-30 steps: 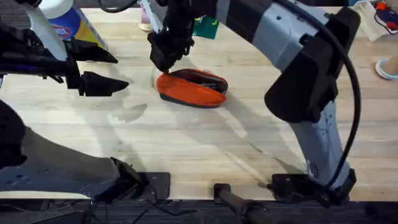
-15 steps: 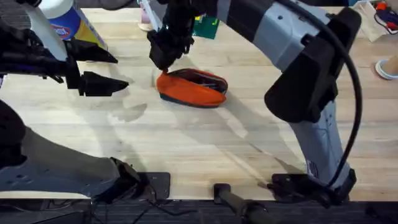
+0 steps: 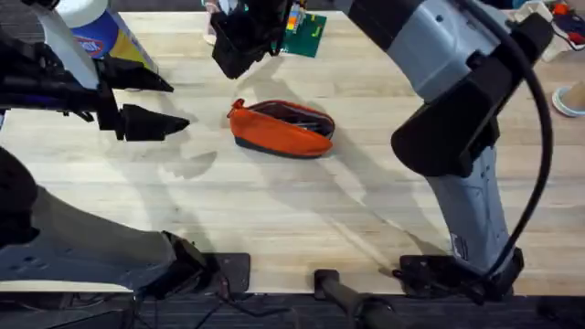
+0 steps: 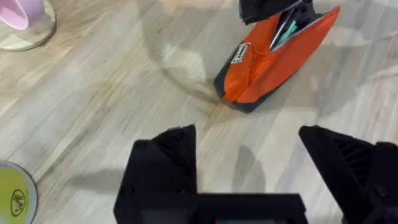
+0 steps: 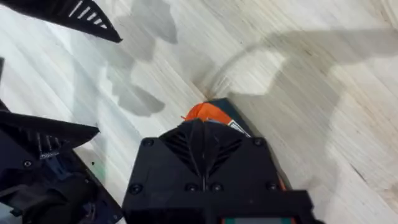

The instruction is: Unzip the bag, pick up the pens from the table one at a time and place them inside, then zip the bag closed.

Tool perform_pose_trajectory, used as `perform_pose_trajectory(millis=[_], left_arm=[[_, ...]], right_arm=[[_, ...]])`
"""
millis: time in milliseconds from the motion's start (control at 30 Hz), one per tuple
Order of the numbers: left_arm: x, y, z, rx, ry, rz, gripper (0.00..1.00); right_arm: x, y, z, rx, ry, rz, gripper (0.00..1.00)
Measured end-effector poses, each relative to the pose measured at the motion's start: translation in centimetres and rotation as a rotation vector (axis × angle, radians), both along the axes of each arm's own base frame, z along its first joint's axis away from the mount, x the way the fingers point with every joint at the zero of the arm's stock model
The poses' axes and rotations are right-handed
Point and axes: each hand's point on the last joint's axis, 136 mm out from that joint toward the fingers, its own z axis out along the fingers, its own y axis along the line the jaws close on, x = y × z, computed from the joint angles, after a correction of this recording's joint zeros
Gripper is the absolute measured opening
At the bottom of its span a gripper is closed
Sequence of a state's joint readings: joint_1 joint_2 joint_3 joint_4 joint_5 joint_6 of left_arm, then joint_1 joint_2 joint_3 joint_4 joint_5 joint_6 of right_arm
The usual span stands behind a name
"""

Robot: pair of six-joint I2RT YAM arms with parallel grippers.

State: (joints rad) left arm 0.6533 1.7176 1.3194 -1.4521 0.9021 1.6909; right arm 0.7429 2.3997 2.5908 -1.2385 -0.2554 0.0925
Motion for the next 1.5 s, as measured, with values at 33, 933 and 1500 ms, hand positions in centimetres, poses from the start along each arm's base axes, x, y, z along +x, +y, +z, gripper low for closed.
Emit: perform_pose_trajectory(millis=[33,933,1500], left_arm=[[0.0,0.0,0.0,-0.001,-0.001,0.0,0.995],[0.0,0.0,0.0,-0.002,-0.001,0.001,0.995],[0.0,0.0,0.0,-0.002,-0.001,0.001,0.995]], right_arm=[[0.0,0.0,0.0,0.0,0.0,0.0,0.03],[1.0,-1.2,-0.1,-0.009,0.001,-0.016,0.997],[-3.4,-1.4,-0.4,-0.019,-0.081,0.512,0.997]])
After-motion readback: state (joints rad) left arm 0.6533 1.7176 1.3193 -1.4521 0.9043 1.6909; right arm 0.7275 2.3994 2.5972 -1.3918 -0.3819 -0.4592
